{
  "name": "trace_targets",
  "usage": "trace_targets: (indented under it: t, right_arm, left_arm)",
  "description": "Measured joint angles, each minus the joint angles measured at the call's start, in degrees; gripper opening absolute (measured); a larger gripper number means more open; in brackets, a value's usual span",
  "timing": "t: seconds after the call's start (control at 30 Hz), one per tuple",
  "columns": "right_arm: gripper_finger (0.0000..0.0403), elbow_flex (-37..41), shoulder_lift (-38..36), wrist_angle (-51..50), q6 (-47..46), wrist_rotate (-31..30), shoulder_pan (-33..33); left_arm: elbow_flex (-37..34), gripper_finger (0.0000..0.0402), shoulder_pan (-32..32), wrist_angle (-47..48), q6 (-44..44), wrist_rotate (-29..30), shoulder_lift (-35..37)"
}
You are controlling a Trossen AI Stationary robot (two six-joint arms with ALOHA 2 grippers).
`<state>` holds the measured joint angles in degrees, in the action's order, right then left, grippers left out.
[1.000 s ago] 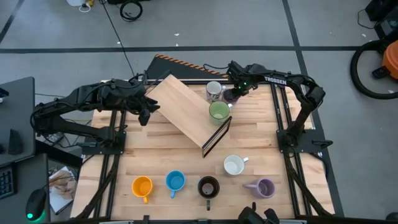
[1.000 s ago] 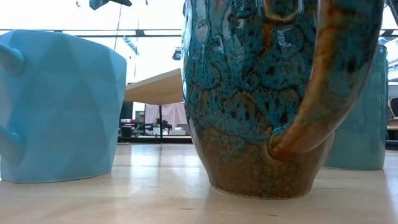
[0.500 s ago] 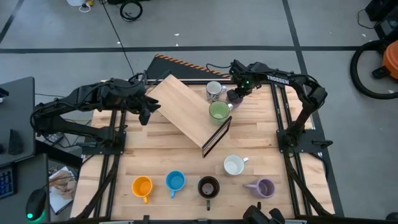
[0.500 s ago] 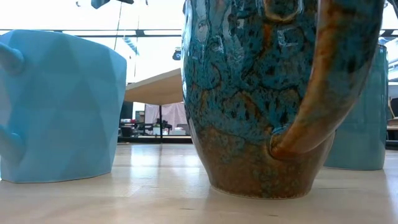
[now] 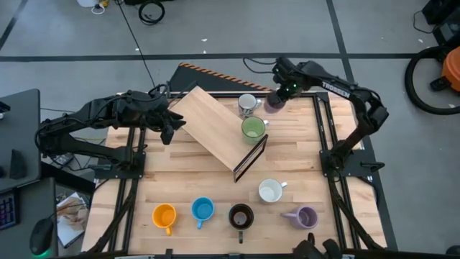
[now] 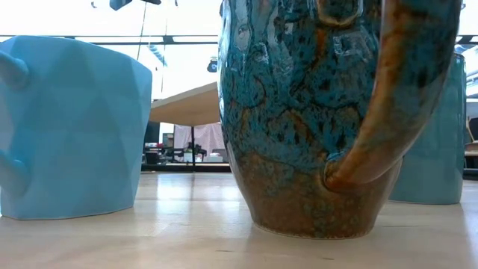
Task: Place coffee mugs
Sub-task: Put the top violet mug on the shelf
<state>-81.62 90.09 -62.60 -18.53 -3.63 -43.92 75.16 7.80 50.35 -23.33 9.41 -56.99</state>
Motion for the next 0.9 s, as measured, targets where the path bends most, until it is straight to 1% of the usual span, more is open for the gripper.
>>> trace_targets:
  t: [0.33,0.5,0.67,0.9]
  right_arm:
    - [0.0028,-10.65,-2.04,-1.09,-0.27,0.24,0.78]
    - [0.0028,-15.43,-2.04,1.72,-2.28,3.83,2.86]
    - [0.0029,-17.44,-2.04,5.91,-5.61,6.65,6.31]
    - [0.0029,-17.49,-1.82,11.0,-9.83,9.36,11.6]
  left_arm:
    - [0.0,0.013,0.02,0.02,-0.02,0.02,0.0]
    - [0.02,0.013,0.02,-0.25,0.02,2.83,-0.55]
    - [0.04,0.013,0.02,-2.29,0.52,3.5,-1.93]
    - [0.04,0.013,0.04,-3.3,3.46,3.48,-4.28]
